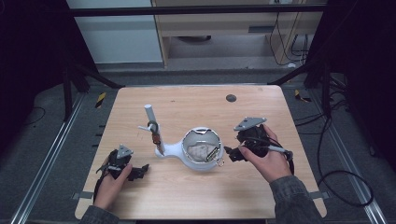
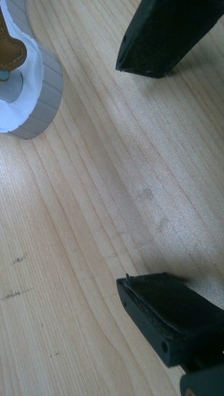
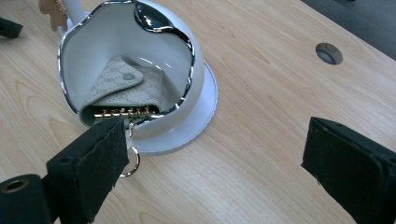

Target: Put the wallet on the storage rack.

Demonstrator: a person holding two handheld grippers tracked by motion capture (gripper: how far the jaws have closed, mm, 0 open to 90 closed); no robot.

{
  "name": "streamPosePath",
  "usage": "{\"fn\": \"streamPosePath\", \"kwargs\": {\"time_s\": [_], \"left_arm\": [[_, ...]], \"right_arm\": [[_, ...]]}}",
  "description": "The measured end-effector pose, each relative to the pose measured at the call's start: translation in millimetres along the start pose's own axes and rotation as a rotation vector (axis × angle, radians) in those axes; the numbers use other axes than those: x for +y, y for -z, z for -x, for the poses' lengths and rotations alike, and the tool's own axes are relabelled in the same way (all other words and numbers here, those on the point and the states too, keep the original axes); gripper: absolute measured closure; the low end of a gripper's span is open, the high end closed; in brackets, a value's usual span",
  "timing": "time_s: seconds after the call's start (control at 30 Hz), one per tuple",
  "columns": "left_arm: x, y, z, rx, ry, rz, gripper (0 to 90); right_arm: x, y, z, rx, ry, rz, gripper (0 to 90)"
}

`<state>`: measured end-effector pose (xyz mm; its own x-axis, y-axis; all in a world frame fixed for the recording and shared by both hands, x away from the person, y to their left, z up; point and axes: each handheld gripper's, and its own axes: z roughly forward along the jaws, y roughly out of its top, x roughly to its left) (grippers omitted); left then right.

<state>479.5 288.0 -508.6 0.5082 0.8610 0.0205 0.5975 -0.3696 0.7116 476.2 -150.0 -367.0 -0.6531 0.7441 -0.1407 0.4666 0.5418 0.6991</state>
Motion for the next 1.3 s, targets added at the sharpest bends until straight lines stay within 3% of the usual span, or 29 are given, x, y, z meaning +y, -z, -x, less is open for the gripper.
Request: {"fn": "streamPosePath", "kwargs": {"time_s": [0.4, 0.87, 1.3], "left_arm": [[0.0, 0.0, 0.0, 0.000, -0.001, 0.000, 0.0], [0.0, 0.0, 0.0, 0.000, 0.000, 0.000, 0.0], [0.0, 0.0, 0.0, 0.000, 0.000, 0.000, 0.0]], "right_arm": [[-15.2, 6.9, 14.7, -0.036, -0.051, 0.013, 6.3], [-39.3, 10.9, 37.9, -0.088, -0.152, 0.029, 5.4], [-60.5, 4.0, 58.3, -0.131, -0.256, 0.041, 5.3]]}}
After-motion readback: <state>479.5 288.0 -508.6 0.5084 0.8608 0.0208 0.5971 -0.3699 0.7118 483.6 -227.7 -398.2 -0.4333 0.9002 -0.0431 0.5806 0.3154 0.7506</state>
